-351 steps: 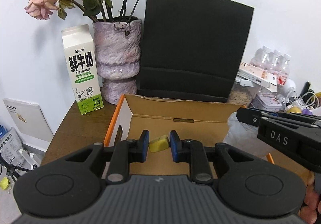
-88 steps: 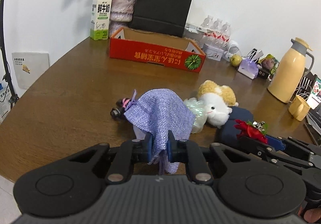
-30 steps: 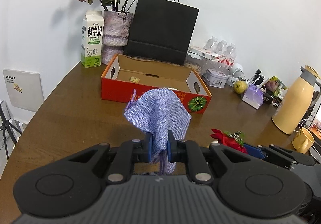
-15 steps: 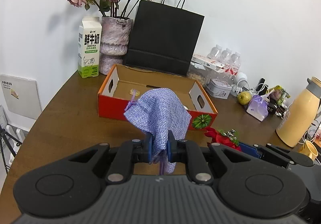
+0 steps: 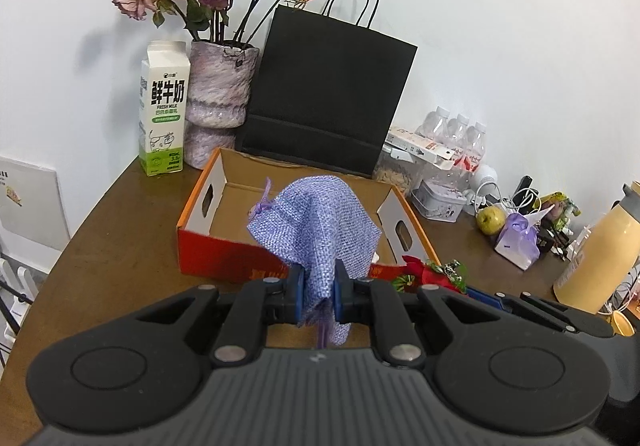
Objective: Organize objects
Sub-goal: 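Carry the purple bag toward the cardboard box while the right gripper carries the red flower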
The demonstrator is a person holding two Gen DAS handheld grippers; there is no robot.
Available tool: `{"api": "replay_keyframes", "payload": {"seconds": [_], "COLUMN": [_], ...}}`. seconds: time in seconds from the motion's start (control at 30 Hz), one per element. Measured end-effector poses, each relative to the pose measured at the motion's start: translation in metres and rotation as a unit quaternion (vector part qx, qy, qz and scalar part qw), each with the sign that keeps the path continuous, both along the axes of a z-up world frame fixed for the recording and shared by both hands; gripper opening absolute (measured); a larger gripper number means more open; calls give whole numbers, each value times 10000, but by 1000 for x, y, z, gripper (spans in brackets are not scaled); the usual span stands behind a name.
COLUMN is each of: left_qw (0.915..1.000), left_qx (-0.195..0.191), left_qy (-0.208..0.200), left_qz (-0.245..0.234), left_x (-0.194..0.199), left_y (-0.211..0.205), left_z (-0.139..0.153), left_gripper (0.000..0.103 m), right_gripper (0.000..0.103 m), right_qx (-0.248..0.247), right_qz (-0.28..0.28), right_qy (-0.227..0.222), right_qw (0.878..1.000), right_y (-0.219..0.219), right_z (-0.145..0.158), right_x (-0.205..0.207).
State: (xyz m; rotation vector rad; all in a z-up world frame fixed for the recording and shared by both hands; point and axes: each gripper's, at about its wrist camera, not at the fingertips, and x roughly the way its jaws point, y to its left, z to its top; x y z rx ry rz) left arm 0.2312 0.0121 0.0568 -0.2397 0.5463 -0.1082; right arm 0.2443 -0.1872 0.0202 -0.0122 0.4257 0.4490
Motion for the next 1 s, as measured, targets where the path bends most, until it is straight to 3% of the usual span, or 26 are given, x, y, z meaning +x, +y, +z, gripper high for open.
{"api": "replay_keyframes", "payload": {"seconds": [0.53,1.0], "left_qw": [10000,9994], "left_qx": [-85,-91], "left_qy": [-37,283], "left_qz": [20,181], "left_x": [71,142], "left_y": [3,12], "left_z": [5,-15], "left_gripper": [14,14], "right_gripper": [32,32], "right_qx": [-214,-295], "right_qz": [-86,-290], "right_qy": [178,601], "right_qw": [9996,9973], "right_y": [17,28], "right_z": [4,-10], "right_x": [78,153]}}
